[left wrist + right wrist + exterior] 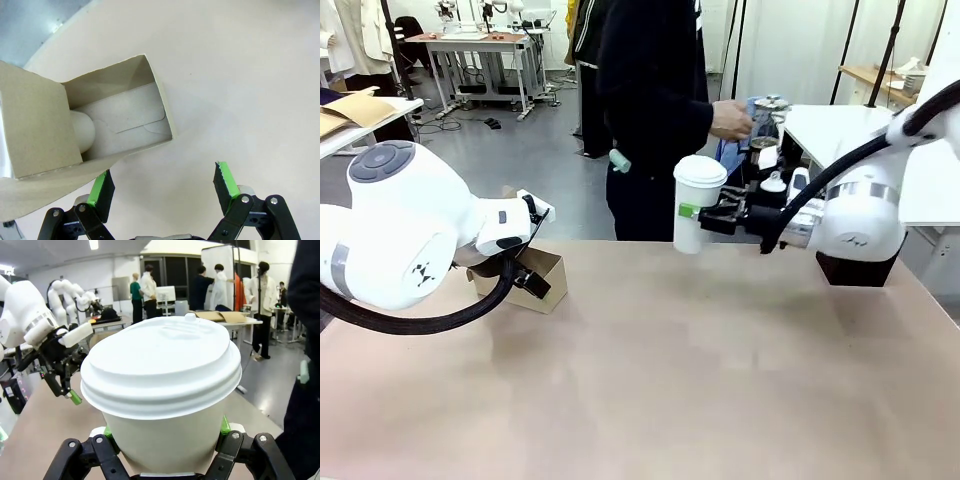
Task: Pour a drink into a cup and package it in a carrier.
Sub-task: When a person places the Paper Cup Lid on the 600 ml Paper Cup , lift the 600 ml Paper Cup.
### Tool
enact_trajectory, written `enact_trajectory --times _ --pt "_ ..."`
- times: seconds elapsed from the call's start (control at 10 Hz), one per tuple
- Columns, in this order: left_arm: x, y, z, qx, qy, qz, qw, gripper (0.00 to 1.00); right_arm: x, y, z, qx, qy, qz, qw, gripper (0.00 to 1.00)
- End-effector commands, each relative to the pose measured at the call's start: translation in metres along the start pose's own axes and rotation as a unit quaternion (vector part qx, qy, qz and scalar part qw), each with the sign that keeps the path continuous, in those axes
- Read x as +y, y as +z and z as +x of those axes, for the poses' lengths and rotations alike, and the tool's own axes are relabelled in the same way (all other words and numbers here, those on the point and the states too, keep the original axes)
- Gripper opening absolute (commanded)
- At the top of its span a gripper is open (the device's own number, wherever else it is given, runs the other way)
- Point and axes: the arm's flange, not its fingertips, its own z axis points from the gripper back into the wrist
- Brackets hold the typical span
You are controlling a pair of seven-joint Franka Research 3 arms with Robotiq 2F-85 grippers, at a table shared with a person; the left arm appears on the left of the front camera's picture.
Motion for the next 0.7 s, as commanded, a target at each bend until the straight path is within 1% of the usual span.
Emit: enact_trajectory --times 0.0,0.1,0.3,0.4,0.6 --pt "0.001 0.000 0.000 -0.001 0.001 -0.001 1.000 1.00 -0.002 0.003 0.020 0.006 -0.005 0.031 0.999 0.81" --pt "0.001 0.000 0.000 -0.001 0.001 -0.001 1.000 1.00 -0.005 0.004 0.036 0.010 0.005 0.038 0.999 0.81" --pt "0.001 0.000 0.000 -0.001 0.001 -0.001 1.000 1.00 -0.006 0.010 0.086 0.010 0.018 0.046 0.999 0.81" --pt "0.001 0.000 0.000 -0.001 0.001 -0.001 1.000 1.00 -0.004 0.009 0.110 0.007 0.021 0.049 0.999 0.81" --pt "0.001 0.000 0.000 -0.001 0.001 -0.001 1.000 1.00 0.004 0.004 0.150 0.016 0.019 0.046 0.999 0.81"
